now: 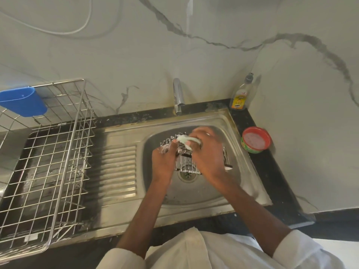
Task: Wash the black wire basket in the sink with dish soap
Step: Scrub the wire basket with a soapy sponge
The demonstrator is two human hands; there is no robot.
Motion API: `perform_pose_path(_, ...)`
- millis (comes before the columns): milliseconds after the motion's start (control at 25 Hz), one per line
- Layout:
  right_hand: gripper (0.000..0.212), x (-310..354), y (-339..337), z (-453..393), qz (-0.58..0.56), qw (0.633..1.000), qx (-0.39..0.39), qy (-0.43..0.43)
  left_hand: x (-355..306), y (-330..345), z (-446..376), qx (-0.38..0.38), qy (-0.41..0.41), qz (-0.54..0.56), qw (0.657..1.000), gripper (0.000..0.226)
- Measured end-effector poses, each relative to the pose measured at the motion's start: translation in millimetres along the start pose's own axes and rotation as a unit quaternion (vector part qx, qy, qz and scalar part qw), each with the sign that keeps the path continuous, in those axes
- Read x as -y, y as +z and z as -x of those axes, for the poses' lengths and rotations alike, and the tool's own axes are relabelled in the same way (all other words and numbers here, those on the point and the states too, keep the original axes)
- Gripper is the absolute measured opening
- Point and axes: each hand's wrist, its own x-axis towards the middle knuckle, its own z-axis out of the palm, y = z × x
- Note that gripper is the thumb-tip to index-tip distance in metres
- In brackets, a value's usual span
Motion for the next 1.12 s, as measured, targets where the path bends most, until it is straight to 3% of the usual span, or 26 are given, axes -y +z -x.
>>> perform_pose_path(80, 0.019, 8, 4, 6, -0.023, 0.998, 0.025, -0.061, 2, 3, 2, -0.024, -0.019, 0.053, 0.998, 0.033)
perform_pose_path(160, 0.019, 2, -7, 3, -0.007, 0.997, 0.081, -0.005, 8, -1, -2, -0.031, -0.041, 0.073, 0.996, 0.029)
perform_pose_path(280, 0.025, -21, -35, -5, 0.132, 0.983, 0.073, 0.107, 12, -5, -1, -0.025, -0.043, 0.099, 0.994, 0.029)
perform_pose_path(400, 0.032, -19, -41, 0, 0.251, 0.956, 0.079, 0.129, 14, -2, 0, -0.031, -0.028, 0.116, 0.992, 0.027)
perform_pose_path(480, 0.030, -3, -34, 4, 0.196, 0.972, 0.073, 0.107, 16, -1, -1, -0.033, -0.011, 0.122, 0.992, 0.035)
perform_pose_path(600, 0.026, 23, -18, 12, -0.039, 0.993, 0.104, 0.038, 16, 1, 1, -0.032, 0.006, 0.138, 0.990, 0.037)
perform_pose_path(680, 0.025, 20, -22, 10, -0.188, 0.969, 0.132, 0.087, 15, 4, 4, -0.037, 0.004, 0.142, 0.989, 0.037)
perform_pose_path(720, 0.025, 11, -26, 8, -0.185, 0.967, 0.128, 0.121, 15, 4, 6, -0.043, -0.001, 0.141, 0.989, 0.040)
perform_pose_path(800, 0.028, -15, -38, 4, 0.023, 0.984, 0.092, 0.150, 14, 1, 7, -0.055, -0.013, 0.139, 0.989, 0.050)
perform_pose_path(840, 0.031, -26, -43, 5, 0.135, 0.976, 0.066, 0.155, 13, -1, 7, -0.056, -0.020, 0.136, 0.989, 0.056)
perform_pose_path(880, 0.033, -30, -46, 6, 0.179, 0.971, 0.041, 0.156, 14, -2, 6, -0.055, -0.024, 0.134, 0.989, 0.060)
perform_pose_path(920, 0.033, -27, -44, 8, 0.164, 0.976, 0.036, 0.139, 14, -2, 5, -0.052, -0.023, 0.135, 0.989, 0.063)
perform_pose_path(1000, 0.026, -4, -33, 14, 0.017, 0.991, 0.092, 0.092, 14, 0, 5, -0.063, -0.019, 0.133, 0.989, 0.061)
perform_pose_path(1080, 0.021, 17, -25, 19, -0.211, 0.957, 0.161, 0.117, 15, 3, 5, -0.074, -0.025, 0.137, 0.987, 0.050)
perform_pose_path(1120, 0.020, 17, -22, 20, -0.272, 0.934, 0.168, 0.158, 15, 3, 5, -0.075, -0.028, 0.146, 0.986, 0.047)
